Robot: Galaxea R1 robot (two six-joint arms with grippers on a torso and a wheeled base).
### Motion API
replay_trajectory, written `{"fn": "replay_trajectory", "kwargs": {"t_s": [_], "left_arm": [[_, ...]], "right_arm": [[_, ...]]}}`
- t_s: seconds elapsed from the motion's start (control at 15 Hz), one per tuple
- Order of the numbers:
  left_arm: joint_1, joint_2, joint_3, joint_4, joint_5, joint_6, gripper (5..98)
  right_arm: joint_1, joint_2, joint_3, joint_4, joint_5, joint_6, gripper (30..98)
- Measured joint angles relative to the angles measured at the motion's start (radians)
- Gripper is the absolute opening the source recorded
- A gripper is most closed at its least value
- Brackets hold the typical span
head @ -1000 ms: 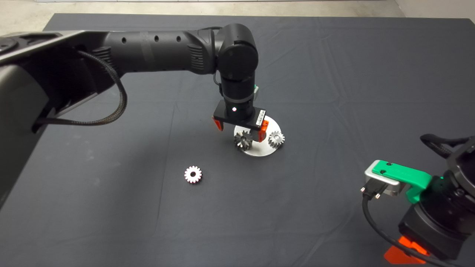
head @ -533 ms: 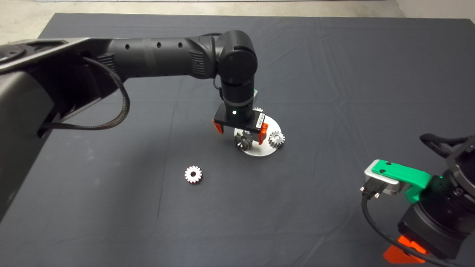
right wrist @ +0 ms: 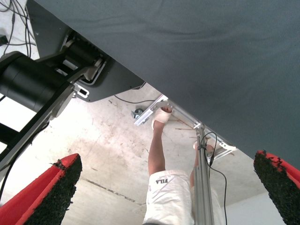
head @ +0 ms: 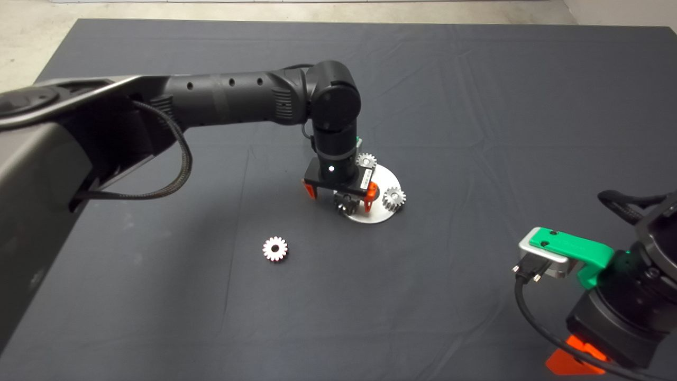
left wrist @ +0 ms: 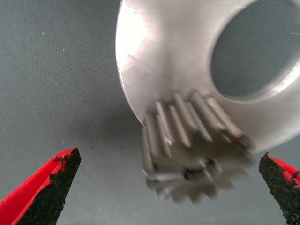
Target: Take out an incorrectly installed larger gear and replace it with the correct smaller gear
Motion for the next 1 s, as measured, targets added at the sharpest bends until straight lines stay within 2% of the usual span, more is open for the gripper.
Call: {"fn": "replay_trajectory", "kwargs": {"t_s": [0.13,0.33,0.53,1.0], "left_arm": [[-0.001,0.000,-0.001,0.007,-0.017,0.000,97.7],[0.000,0.006,-0.001,0.063,-0.027,0.000,97.7],[0.006,0.006,-0.001,0.067,-0.044,0.000,97.7],[0.016,0.006,-0.001,0.071,-0.052,0.000,93.9]], "right_arm": [[0.004,0.000,0.000,0.000,0.000,0.000,96.9],[0.009,0.000,-0.001,0.000,0.000,0.000,96.9],[0.011,0.000,-0.002,0.000,0.000,0.000,96.9],[0.014,-0.001,-0.002,0.000,0.000,0.000,96.9]]}}
